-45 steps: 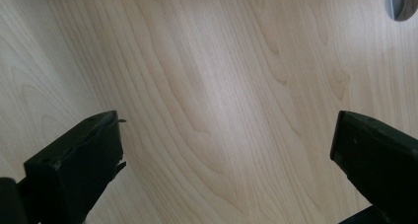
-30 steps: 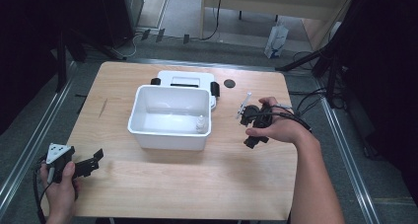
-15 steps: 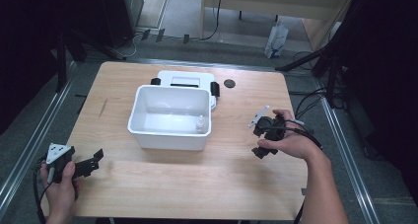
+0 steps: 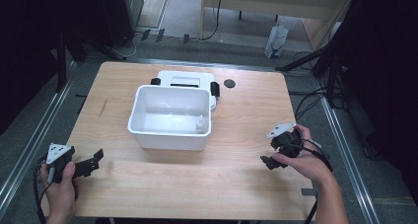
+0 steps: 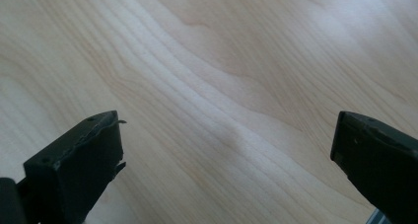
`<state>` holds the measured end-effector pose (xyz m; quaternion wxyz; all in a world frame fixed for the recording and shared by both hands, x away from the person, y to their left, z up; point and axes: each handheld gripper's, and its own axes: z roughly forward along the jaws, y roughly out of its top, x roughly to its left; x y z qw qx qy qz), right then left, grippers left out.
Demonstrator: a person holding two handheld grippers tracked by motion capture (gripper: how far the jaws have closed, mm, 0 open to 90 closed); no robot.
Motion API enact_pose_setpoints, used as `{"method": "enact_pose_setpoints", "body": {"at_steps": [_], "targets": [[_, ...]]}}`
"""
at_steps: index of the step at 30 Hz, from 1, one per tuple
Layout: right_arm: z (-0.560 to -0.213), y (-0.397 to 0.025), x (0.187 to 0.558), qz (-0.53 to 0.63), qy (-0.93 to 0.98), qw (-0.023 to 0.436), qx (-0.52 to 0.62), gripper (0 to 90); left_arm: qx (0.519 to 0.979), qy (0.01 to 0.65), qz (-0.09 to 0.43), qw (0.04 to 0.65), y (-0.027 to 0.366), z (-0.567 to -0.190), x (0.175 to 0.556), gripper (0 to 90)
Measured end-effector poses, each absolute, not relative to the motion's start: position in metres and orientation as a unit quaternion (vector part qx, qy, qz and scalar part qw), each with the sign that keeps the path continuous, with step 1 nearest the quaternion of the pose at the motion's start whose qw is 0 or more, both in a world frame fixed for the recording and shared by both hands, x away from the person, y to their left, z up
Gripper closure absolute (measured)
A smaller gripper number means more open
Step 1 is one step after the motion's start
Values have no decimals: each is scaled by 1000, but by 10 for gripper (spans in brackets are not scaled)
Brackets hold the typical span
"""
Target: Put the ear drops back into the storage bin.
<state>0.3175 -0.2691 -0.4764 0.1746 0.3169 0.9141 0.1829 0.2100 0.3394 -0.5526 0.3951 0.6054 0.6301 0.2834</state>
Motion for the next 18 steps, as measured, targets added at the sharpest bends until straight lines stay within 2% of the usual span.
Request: {"method": "enact_pose_setpoints", "body": {"at_steps": [3,18], "targets": [[-481,-279,309,219,895,191,338,0,605,630,284,395,339,-553,210,1],[-524,-312,263,304,835,195,415,0,605,630,285,395,339,-552,210,1]]}}
